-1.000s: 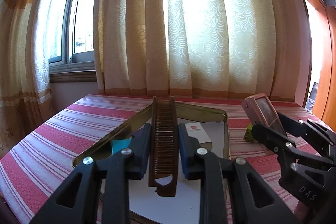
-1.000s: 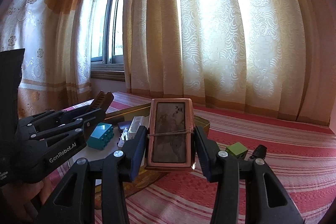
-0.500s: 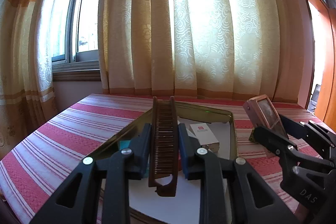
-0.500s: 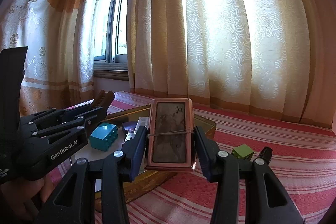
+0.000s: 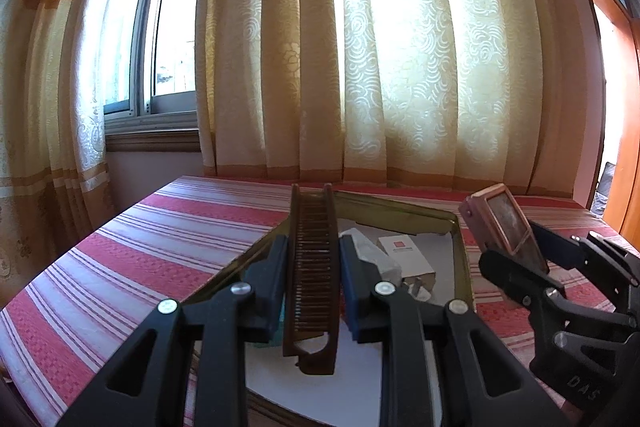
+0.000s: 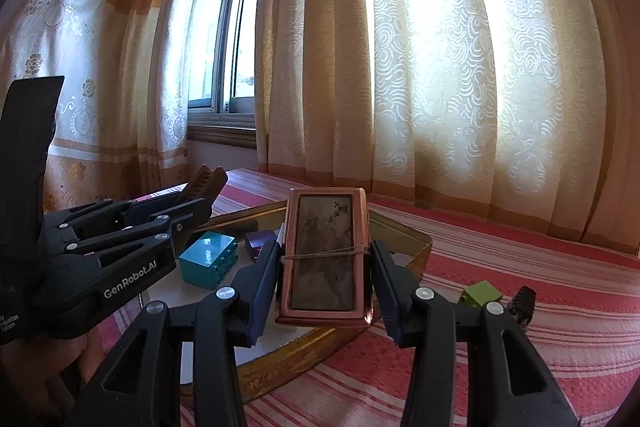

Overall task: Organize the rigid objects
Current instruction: 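Lower the brown comb and copper frame over the tin tray with both grippers, then open both grippers to drop the comb and frame into the tray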

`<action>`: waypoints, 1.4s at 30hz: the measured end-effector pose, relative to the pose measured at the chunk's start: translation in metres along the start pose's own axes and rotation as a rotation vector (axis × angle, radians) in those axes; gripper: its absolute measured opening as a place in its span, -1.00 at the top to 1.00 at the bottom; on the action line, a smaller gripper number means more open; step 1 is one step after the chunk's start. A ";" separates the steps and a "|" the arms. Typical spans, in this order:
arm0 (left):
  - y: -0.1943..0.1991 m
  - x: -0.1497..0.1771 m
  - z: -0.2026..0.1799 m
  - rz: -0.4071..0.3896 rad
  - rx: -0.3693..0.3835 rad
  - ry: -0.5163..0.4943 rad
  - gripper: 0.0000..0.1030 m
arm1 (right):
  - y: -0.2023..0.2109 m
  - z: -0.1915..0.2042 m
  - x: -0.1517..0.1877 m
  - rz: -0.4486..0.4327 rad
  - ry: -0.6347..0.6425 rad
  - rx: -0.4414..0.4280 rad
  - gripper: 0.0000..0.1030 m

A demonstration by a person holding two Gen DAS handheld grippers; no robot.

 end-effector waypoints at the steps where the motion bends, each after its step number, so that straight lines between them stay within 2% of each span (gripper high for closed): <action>1: -0.001 0.000 0.002 0.002 -0.003 -0.001 0.54 | -0.001 0.002 0.000 0.002 0.003 -0.004 0.06; 9: -0.015 0.001 0.015 0.050 -0.025 -0.018 0.54 | -0.022 0.012 0.001 0.058 0.011 -0.044 0.06; 15: -0.035 0.005 0.019 0.162 0.021 0.006 0.54 | -0.046 0.012 0.008 0.157 -0.011 -0.061 0.06; 20: -0.043 0.005 0.015 0.199 0.021 -0.024 0.54 | -0.063 -0.001 0.015 0.221 -0.044 -0.040 0.06; 23: -0.046 0.006 0.017 0.204 0.005 -0.031 0.53 | -0.070 0.000 0.016 0.256 -0.055 -0.060 0.05; 25: -0.045 0.005 0.018 0.204 -0.004 -0.030 0.35 | -0.075 0.005 0.015 0.269 -0.052 -0.086 0.05; 27: -0.043 0.003 0.019 0.189 -0.026 -0.039 -0.13 | -0.075 0.007 0.012 0.267 -0.036 -0.079 -0.05; 29: -0.039 0.002 0.019 0.171 -0.047 -0.044 -0.43 | -0.067 0.004 0.006 0.233 -0.042 -0.070 -0.42; 31: -0.036 0.000 0.018 0.161 -0.052 -0.043 -0.50 | -0.059 -0.001 0.001 0.199 -0.058 -0.069 -0.48; 35: -0.031 -0.004 0.009 0.146 -0.056 -0.048 -0.91 | -0.045 -0.018 -0.005 0.172 -0.078 -0.053 -0.50; 40: -0.024 -0.010 -0.022 0.129 0.001 -0.055 -0.94 | -0.029 -0.065 0.000 0.165 -0.127 0.013 -0.50; 42: -0.022 -0.011 -0.035 0.127 0.024 -0.060 -0.99 | -0.023 -0.095 0.008 0.187 -0.139 0.083 -0.50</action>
Point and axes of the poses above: each gripper's, at about its wrist camera, not at the fingertips, and y roughly against the way its jaws point, z to its left, x to its underside, the point moved 9 cm from there along -y, roughly the way its jaws point, and after that the axes turned 5 degrees about y, right-handed, at the moved point
